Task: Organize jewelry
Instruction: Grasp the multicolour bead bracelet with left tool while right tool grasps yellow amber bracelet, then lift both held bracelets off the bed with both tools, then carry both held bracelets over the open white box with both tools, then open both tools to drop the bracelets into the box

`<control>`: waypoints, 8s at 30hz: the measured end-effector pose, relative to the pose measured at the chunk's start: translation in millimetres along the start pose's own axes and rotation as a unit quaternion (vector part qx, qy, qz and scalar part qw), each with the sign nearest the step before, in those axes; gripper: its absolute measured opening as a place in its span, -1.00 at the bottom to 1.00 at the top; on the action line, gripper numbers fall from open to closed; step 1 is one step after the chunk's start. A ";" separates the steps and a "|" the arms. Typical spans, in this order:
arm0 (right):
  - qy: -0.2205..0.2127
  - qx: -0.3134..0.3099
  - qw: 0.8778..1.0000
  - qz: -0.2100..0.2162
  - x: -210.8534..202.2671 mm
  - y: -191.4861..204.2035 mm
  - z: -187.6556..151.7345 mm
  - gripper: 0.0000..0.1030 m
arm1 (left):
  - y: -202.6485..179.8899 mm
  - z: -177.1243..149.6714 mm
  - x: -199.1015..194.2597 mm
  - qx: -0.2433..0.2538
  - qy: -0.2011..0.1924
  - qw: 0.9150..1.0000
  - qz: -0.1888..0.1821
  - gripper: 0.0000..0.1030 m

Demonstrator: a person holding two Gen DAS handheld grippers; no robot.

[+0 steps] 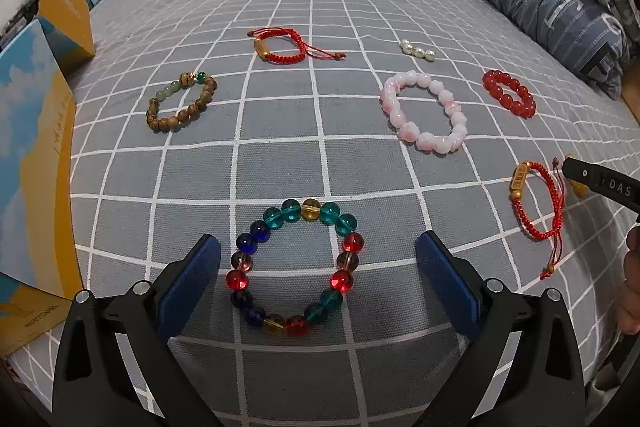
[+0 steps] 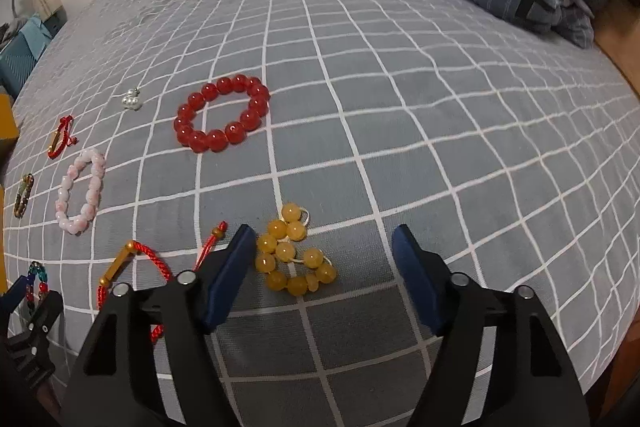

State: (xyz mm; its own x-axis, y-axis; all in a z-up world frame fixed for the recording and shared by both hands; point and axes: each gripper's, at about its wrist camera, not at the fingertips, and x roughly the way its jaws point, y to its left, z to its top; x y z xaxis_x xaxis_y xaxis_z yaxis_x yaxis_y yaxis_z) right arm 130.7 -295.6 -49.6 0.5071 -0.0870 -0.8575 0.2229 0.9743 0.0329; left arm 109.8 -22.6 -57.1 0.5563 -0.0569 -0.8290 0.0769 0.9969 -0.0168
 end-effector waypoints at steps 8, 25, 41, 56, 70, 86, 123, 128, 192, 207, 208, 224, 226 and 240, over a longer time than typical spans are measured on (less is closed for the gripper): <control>0.003 0.004 1.000 0.001 2.1 -1.2 -1.2 0.22 | -0.1 -3.9 -2.8 -0.003 0.005 1.000 -0.006 0.72; 0.009 0.030 1.000 0.004 0.4 -2.0 -3.3 -0.70 | 1.4 -6.3 -13.1 -0.004 0.007 1.000 -0.026 -0.57; -0.020 0.040 0.999 0.011 -19.7 -5.5 -6.0 -0.83 | 0.9 -5.6 -31.9 0.000 -0.014 0.999 -0.040 -0.63; -0.052 0.024 0.998 0.020 -36.5 5.6 -6.9 -0.83 | 7.9 -2.0 -37.8 -0.009 -0.026 0.999 -0.033 -0.82; -0.048 0.014 0.999 0.020 -33.7 9.3 -8.3 -0.82 | 17.4 -3.3 -16.1 -0.022 -0.018 1.000 -0.007 -0.18; -0.055 0.011 0.998 0.019 -38.7 8.5 -8.4 -0.82 | 15.0 -4.0 -21.4 -0.004 -0.033 0.999 -0.009 -0.82; -0.119 -0.042 0.991 0.033 -124.3 48.5 -22.3 -0.82 | 34.2 -3.4 -126.8 -0.024 -0.111 0.994 -0.005 -0.82; -0.130 -0.061 0.989 0.034 -143.4 65.3 -27.7 -0.82 | 44.9 -8.5 -149.6 -0.033 -0.123 0.992 0.014 -0.82; -0.089 -0.278 0.928 0.232 -200.6 476.4 -83.9 -0.82 | 342.0 -52.6 -222.9 -0.242 -0.100 0.944 0.200 -0.82; -0.024 -0.283 0.939 0.196 -153.0 503.2 -84.0 -0.82 | 356.2 -48.2 -185.2 -0.252 -0.054 0.948 0.187 -0.82; -0.019 -0.282 0.939 0.195 -149.0 503.3 -84.0 -0.82 | 357.6 -48.2 -182.7 -0.254 -0.050 0.948 0.186 -0.82; -0.007 -0.286 0.940 0.184 -137.9 507.4 -85.7 -0.79 | 358.6 -45.3 -174.6 -0.249 -0.032 0.951 0.181 -0.79; -0.008 -0.288 0.940 0.184 -138.9 507.4 -86.5 -0.78 | 358.8 -45.3 -175.4 -0.250 -0.033 0.950 0.184 -0.76; -0.091 -0.247 0.941 0.213 -201.7 450.8 -64.1 0.52 | 334.0 -46.2 -225.7 -0.239 -0.101 0.944 0.205 0.71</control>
State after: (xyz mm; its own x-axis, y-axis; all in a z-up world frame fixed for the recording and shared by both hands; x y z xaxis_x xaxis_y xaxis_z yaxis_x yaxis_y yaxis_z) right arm 75.5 174.5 105.2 0.6075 0.3426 -0.7166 -0.4246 0.9025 0.0715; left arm -28.3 325.7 98.6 0.6086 0.3776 -0.6979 -0.5338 0.8456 -0.0079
